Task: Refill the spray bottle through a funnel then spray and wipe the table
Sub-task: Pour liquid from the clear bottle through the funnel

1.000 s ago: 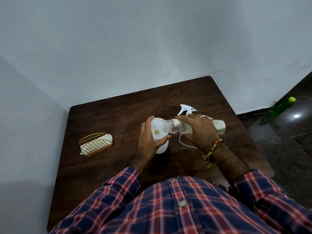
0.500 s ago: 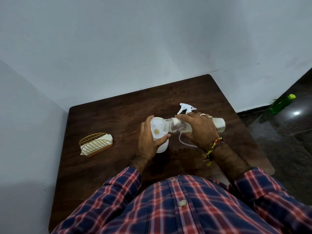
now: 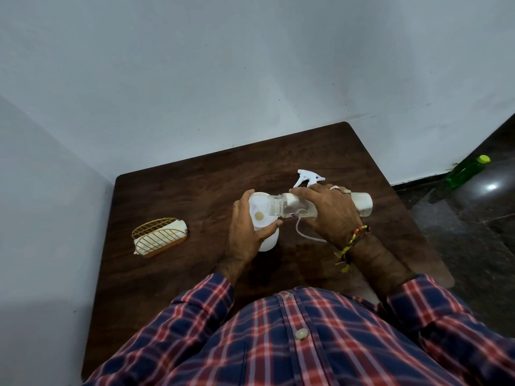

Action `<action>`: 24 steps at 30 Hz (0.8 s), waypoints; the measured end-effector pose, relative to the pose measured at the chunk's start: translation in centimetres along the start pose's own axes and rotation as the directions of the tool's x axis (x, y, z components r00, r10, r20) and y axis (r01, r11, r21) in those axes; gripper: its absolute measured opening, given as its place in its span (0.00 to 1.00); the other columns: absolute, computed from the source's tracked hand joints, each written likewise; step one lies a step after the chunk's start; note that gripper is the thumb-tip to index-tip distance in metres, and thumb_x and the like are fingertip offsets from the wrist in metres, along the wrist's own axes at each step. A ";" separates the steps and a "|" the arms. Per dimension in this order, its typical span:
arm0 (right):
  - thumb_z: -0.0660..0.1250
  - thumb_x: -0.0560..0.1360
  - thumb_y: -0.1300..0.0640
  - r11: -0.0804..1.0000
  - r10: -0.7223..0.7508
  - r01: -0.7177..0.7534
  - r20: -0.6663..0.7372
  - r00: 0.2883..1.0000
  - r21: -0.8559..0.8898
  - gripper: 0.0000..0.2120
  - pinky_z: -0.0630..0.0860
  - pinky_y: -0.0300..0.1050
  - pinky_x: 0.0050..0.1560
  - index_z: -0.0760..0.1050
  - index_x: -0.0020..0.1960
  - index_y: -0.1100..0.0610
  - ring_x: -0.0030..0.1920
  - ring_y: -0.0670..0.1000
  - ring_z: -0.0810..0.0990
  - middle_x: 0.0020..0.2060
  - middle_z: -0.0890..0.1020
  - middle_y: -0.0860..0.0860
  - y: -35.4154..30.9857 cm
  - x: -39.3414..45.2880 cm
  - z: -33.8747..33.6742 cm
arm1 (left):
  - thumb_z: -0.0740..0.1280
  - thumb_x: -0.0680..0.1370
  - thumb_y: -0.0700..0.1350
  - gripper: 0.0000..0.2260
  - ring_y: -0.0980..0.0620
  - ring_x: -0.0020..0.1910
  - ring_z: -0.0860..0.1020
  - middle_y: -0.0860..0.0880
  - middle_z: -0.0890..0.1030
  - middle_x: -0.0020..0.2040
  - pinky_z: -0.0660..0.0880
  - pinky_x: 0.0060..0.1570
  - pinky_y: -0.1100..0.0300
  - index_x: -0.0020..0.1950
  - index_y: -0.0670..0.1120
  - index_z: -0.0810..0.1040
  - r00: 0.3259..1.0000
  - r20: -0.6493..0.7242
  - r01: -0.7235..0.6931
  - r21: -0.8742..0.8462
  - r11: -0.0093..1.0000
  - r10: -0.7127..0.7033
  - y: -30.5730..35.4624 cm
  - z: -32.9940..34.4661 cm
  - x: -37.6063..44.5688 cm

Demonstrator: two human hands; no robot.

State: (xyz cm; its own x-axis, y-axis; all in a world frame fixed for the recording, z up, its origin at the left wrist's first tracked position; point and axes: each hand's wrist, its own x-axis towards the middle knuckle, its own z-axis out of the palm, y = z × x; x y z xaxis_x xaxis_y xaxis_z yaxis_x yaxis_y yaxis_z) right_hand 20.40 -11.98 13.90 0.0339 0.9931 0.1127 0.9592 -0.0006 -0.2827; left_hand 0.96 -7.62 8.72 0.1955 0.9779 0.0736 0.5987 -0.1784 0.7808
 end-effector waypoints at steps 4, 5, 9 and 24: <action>0.77 0.67 0.51 1.000 -0.006 0.006 0.001 1.000 -0.001 0.29 0.72 0.60 0.62 0.74 0.67 0.45 0.57 0.57 0.80 0.58 0.83 0.50 0.0 0.0 -0.1 | 0.78 0.67 0.54 0.41 0.51 0.68 0.67 0.46 0.68 0.71 0.66 0.64 0.62 0.75 0.48 0.62 1.000 0.002 0.006 0.003 1.000 -0.006 0.0 0.0 0.0; 0.77 0.67 0.51 1.000 -0.006 0.006 0.001 1.000 -0.001 0.29 0.72 0.60 0.62 0.74 0.67 0.45 0.57 0.57 0.80 0.58 0.83 0.50 0.0 0.0 -0.1 | 0.78 0.67 0.54 0.41 0.51 0.68 0.67 0.46 0.67 0.71 0.66 0.64 0.61 0.75 0.48 0.62 1.000 0.004 0.009 0.006 1.000 -0.009 -0.1 0.1 0.1; 0.77 0.67 0.51 1.000 -0.011 0.011 -0.023 1.000 -0.004 0.28 0.72 0.60 0.60 0.75 0.65 0.44 0.56 0.58 0.81 0.55 0.83 0.50 0.0 -0.1 0.0 | 0.78 0.67 0.54 0.41 0.51 0.68 0.67 0.46 0.68 0.71 0.66 0.65 0.60 0.75 0.48 0.62 1.000 0.003 0.007 0.005 1.000 -0.007 -0.1 0.1 0.1; 0.77 0.67 0.53 1.000 -0.017 0.017 -0.014 1.000 0.008 0.28 0.73 0.60 0.61 0.74 0.65 0.44 0.55 0.58 0.81 0.55 0.83 0.50 0.1 -0.1 0.1 | 0.78 0.66 0.56 0.42 0.52 0.67 0.67 0.47 0.67 0.71 0.65 0.62 0.62 0.75 0.49 0.61 1.000 0.007 0.011 0.002 1.000 -0.011 -0.1 0.0 -0.2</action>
State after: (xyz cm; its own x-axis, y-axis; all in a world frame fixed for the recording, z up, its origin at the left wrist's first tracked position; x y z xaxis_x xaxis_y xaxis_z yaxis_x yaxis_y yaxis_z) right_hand 20.51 -12.06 13.78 0.0216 0.9912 0.1306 0.9574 0.0171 -0.2883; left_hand 0.85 -7.83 8.60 0.1944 0.9790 0.0610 0.6027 -0.1683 0.7800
